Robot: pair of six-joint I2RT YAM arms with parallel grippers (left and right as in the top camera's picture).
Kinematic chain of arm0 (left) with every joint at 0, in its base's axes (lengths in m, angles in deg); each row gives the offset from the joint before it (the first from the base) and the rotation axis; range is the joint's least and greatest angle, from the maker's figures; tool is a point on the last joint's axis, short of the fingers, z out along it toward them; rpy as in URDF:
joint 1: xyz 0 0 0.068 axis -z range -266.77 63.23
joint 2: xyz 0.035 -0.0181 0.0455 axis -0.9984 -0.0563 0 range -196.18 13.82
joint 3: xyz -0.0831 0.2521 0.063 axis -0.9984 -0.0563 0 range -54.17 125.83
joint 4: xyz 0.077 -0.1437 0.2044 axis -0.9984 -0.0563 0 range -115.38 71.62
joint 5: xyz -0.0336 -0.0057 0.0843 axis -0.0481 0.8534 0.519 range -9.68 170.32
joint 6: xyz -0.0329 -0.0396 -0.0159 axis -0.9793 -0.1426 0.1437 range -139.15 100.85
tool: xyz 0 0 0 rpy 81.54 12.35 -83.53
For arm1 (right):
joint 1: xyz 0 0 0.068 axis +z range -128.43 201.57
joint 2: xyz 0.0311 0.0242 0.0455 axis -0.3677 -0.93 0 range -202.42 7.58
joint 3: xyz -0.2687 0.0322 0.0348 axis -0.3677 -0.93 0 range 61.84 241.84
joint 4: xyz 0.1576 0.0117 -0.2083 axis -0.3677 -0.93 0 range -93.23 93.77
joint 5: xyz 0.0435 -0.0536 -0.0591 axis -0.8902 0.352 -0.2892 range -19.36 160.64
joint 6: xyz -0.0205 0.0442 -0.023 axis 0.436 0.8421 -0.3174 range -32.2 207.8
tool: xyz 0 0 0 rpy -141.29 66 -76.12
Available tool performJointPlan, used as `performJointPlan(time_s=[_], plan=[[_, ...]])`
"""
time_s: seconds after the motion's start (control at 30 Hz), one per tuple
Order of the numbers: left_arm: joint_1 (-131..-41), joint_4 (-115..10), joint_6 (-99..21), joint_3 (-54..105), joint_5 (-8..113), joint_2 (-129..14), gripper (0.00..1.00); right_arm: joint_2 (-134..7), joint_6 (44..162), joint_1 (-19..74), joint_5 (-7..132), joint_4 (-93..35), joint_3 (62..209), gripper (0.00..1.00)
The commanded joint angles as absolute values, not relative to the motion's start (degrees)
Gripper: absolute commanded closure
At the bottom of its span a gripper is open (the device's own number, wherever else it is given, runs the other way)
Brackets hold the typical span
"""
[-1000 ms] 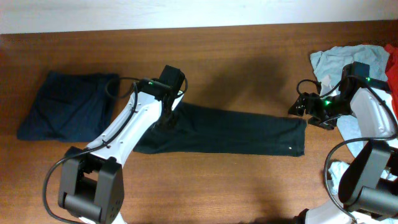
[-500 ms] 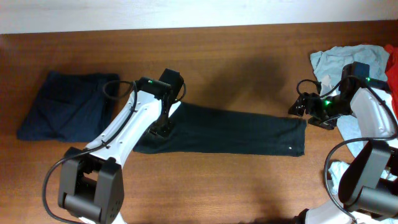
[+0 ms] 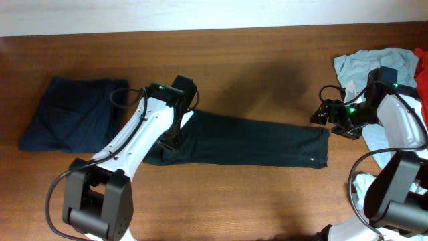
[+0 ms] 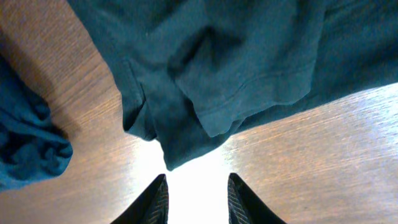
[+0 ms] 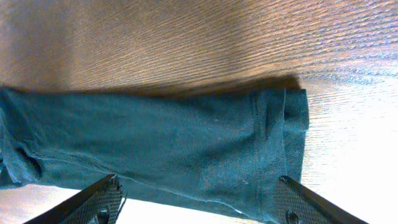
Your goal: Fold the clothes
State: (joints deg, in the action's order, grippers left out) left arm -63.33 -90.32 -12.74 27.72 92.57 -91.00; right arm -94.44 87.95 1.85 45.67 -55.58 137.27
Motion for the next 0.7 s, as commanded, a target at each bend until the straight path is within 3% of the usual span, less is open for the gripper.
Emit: performJointPlan(time_s=[0.0,0.17,0.43,0.67], plan=[[-63.16,-88.9,-12.76,28.48,88.92,-91.39,0.68,-94.48,87.79,2.17,45.58,-55.36,138.13,0.17],[-59.94,-82.96,-6.24,27.39,82.38,-91.41,0.68,-94.48,87.79,2.17,45.6,-55.38,138.13,0.18],[-51.22,-74.47,2.43,22.41,82.93,-93.14,0.68,-94.48,87.79,2.17,45.8,-55.4,138.13,0.17],[-50.83,-70.21,2.39,21.47,88.37,-98.54,0.73,-94.48,87.79,2.17,45.77,-55.45,138.13,0.17]])
